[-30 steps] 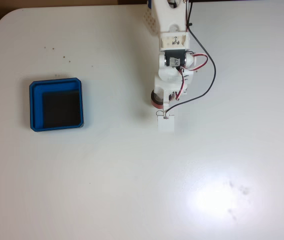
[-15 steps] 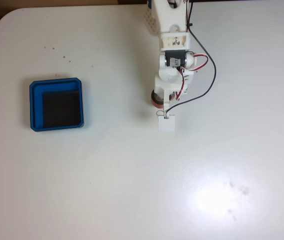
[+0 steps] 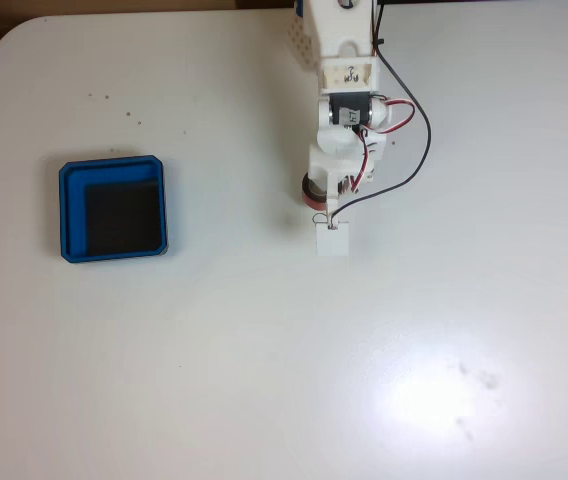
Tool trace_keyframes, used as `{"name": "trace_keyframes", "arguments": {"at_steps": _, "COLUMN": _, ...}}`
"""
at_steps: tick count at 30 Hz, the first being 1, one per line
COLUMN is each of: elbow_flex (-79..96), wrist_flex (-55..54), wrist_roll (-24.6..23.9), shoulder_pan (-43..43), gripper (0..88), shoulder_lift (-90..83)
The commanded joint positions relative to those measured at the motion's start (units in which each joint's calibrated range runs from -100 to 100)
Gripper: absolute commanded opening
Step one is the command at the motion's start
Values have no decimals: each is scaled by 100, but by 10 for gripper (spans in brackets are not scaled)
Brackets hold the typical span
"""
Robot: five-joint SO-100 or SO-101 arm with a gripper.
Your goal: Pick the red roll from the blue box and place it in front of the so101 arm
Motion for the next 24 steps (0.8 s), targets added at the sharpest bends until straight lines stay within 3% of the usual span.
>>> {"name": "trace_keyframes", "arguments": {"at_steps": 1, "elbow_flex": 358, "wrist_flex": -566, "wrist_roll": 34, "shoulder_pan": -91, "gripper": 7, "shoulder_lift": -200}}
{"name": "trace_keyframes", "arguments": {"at_steps": 5, "elbow_flex": 627, "wrist_flex": -953, "wrist_roll": 43, "shoulder_pan": -91, "gripper": 7, "shoulder_lift": -200}}
{"name": "trace_keyframes", "arguments": {"at_steps": 24, "elbow_flex": 888, "wrist_flex": -912, "wrist_roll": -9, "shoulder_pan": -32, "gripper": 8, "shoulder_lift": -192}}
